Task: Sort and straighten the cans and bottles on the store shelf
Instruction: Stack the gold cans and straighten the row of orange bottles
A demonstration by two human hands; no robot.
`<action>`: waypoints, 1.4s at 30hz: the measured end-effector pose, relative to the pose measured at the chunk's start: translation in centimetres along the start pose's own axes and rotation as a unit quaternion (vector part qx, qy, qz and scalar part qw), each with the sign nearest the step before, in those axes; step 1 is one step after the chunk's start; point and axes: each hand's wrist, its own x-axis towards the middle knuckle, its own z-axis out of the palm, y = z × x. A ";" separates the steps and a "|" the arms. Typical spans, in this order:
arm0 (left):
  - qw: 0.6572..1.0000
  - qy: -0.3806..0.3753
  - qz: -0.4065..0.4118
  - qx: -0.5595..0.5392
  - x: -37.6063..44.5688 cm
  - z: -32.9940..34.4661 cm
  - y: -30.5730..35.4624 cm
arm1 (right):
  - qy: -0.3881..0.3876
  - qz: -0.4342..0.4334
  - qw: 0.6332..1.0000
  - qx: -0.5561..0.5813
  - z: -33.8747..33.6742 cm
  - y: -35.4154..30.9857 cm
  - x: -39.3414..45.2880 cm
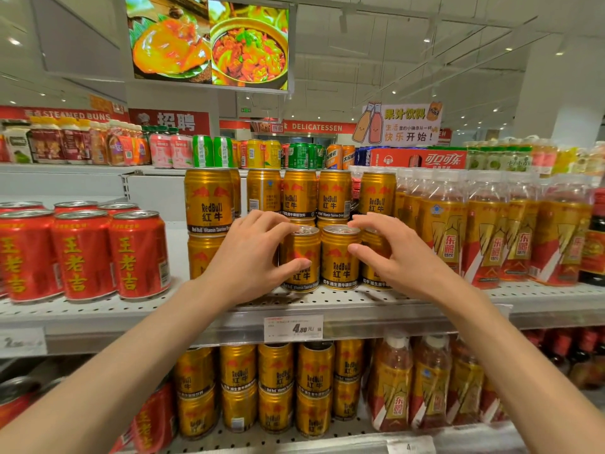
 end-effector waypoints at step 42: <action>0.874 -0.078 -0.285 -0.385 -11.3 15.7 22.7 | -0.091 0.336 0.908 0.234 -0.7 17.1 -25.7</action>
